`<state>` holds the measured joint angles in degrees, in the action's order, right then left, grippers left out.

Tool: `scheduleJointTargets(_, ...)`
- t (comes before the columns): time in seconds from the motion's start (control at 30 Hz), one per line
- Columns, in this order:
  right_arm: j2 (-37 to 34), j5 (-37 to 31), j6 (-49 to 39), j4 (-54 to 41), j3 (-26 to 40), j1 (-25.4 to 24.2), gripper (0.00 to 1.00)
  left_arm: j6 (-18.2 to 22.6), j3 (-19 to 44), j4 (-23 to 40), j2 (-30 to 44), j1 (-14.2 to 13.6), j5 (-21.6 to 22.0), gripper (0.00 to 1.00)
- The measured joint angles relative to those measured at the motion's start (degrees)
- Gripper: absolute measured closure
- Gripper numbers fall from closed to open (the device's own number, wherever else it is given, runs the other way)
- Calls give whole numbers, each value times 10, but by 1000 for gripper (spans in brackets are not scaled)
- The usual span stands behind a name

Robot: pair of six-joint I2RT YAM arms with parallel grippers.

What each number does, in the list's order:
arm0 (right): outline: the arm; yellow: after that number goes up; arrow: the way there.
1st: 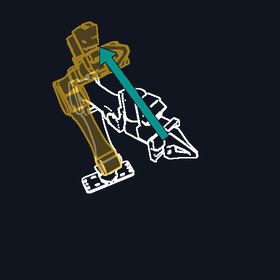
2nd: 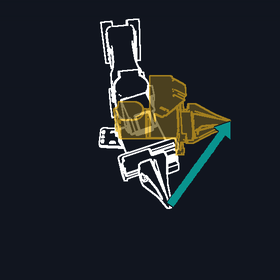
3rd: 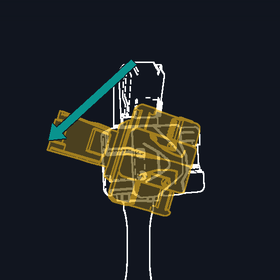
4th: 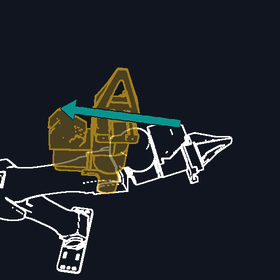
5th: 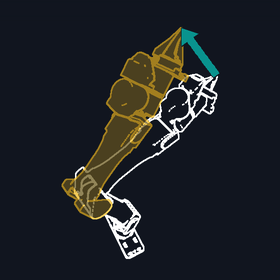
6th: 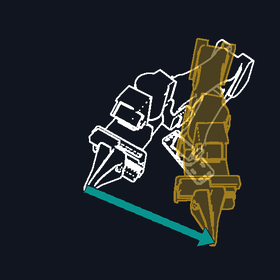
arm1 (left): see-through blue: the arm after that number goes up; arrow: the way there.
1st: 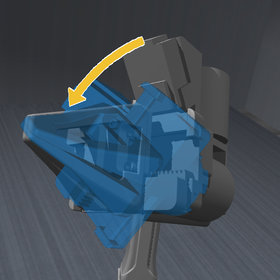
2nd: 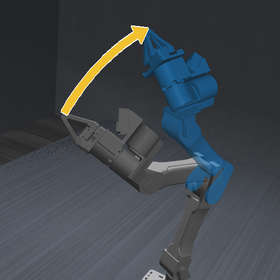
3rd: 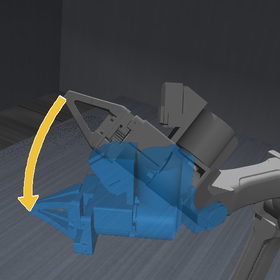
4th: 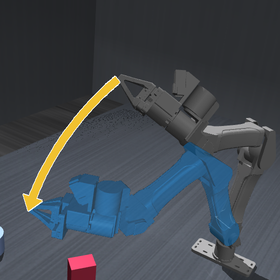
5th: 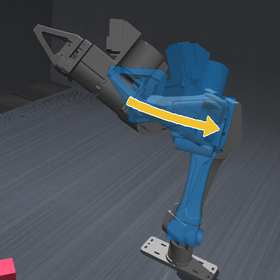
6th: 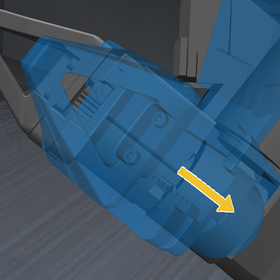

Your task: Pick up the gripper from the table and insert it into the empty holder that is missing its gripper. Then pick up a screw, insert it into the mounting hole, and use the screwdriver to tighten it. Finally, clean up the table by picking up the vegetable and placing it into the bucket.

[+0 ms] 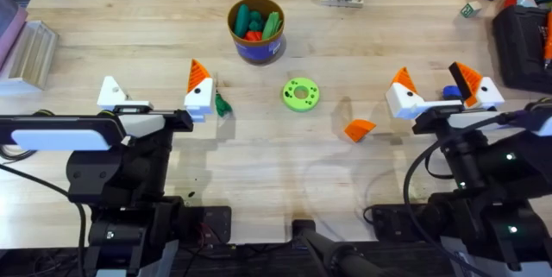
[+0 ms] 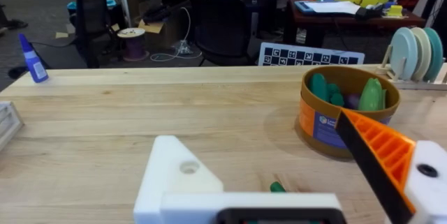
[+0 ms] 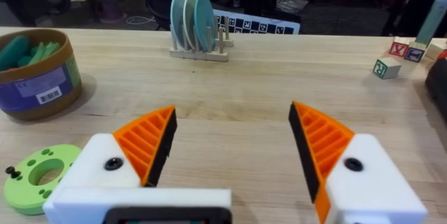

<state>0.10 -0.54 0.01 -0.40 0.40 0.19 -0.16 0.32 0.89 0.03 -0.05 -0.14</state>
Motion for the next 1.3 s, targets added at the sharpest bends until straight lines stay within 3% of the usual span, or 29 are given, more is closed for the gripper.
scheduleJointTargets(0.47, 0, -7, 9, -7, 3, 0, 10, 2, 10, -8, 0, 0, 5, 14)
scheduleJointTargets(0.57, -1, -20, 14, -65, 34, 0, 10, 2, 58, 53, 3, 0, 7, 14)
scheduleJointTargets(0.7, -23, -40, 17, -171, 123, 0, 10, 2, 195, 182, 46, 0, 28, 14)
scheduleJointTargets(0.87, -88, -46, 17, -319, 259, 0, 10, 11, 369, 391, 176, 0, 40, 14)
scheduleJointTargets(0.97, -134, -46, 17, -392, 325, 0, 10, 22, 443, 500, 272, 0, 44, 15)
scheduleJointTargets(1.1, -172, -46, 8, -414, 366, 0, 12, 29, 488, 534, 375, 0, 44, 15)
scheduleJointTargets(1.3, -176, -46, -9, -415, 370, 0, 11, 32, 493, 538, 465, 0, 44, 15)
